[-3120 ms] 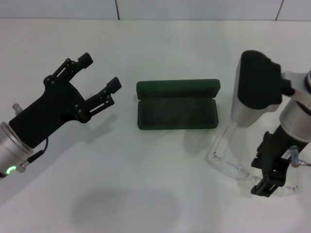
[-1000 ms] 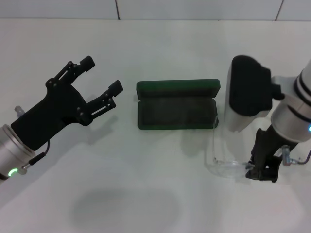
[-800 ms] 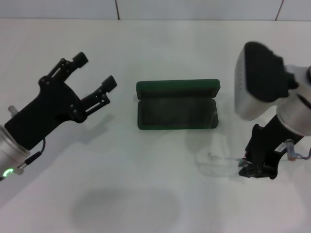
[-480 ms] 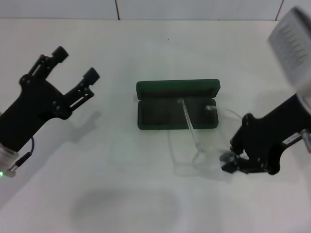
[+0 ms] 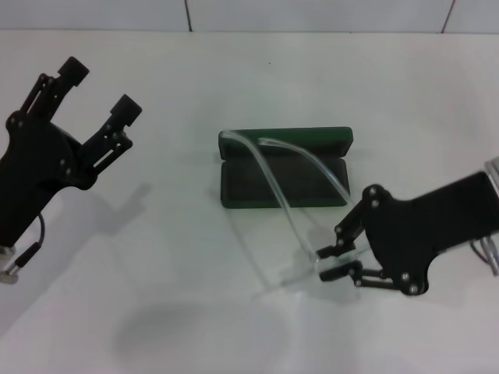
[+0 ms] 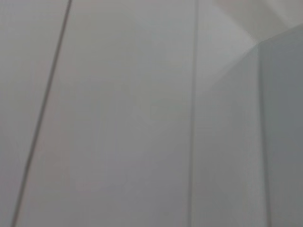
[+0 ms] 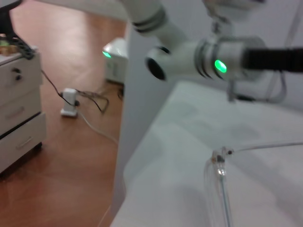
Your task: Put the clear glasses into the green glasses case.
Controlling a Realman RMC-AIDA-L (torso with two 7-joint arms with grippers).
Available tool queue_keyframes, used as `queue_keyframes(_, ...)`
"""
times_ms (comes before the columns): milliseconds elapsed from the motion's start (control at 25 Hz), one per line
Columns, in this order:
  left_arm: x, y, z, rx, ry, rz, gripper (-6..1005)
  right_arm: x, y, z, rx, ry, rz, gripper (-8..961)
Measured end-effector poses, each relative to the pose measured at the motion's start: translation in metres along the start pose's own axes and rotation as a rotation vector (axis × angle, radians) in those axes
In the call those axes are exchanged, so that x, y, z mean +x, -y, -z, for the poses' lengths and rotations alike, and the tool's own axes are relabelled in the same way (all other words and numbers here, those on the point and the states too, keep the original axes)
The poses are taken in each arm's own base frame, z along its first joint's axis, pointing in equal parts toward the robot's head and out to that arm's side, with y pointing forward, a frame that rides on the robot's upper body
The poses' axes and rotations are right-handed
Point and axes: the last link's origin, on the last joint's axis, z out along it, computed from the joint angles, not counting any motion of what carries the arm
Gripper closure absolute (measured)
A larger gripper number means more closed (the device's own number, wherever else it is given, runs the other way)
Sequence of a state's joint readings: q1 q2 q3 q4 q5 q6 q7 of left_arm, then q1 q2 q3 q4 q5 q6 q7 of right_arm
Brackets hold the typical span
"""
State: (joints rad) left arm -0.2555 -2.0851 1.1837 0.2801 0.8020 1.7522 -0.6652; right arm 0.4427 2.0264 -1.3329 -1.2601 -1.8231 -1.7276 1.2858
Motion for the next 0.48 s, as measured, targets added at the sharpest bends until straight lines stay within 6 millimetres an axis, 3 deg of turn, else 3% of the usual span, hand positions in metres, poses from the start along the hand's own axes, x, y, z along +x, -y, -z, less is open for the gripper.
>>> queue_keyframes(480,0.012,-0.004,-0.028,-0.284,0.05,0.186,111,0.02,0.0,-0.017,0.164,0.252,0.226,830)
